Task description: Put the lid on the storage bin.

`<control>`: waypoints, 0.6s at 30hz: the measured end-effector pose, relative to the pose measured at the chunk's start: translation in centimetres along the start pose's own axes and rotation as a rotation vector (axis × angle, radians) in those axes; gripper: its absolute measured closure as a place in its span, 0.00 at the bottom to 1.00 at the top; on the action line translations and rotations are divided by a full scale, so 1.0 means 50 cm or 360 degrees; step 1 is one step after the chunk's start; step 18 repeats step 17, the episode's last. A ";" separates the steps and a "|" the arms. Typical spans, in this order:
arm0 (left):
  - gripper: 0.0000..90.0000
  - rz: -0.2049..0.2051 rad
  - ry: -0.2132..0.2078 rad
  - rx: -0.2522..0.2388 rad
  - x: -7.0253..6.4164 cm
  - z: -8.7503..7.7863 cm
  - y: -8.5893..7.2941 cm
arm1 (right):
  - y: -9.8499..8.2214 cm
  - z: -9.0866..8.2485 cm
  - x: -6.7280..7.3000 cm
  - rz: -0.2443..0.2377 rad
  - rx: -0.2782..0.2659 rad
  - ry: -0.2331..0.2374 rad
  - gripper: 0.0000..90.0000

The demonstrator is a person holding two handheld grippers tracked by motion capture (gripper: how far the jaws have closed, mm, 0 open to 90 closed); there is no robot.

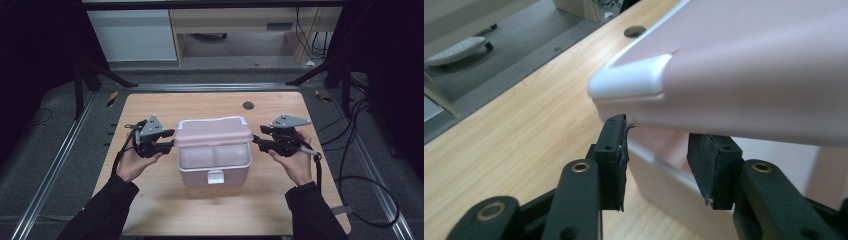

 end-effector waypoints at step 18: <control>0.41 -0.0304 0.0154 0.0234 0.061 -0.031 -0.195 | -0.157 -0.030 -0.089 0.0161 0.0186 -0.0259 0.38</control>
Point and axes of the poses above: each handheld gripper's, and its own axes: z roughly forward along the jaws, y roughly out of its top, x roughly to its left, the point moved 7 cm from there along z, roughly forward along the jaws, and after that the axes turned 2 degrees about z, right-handed, at the moved point
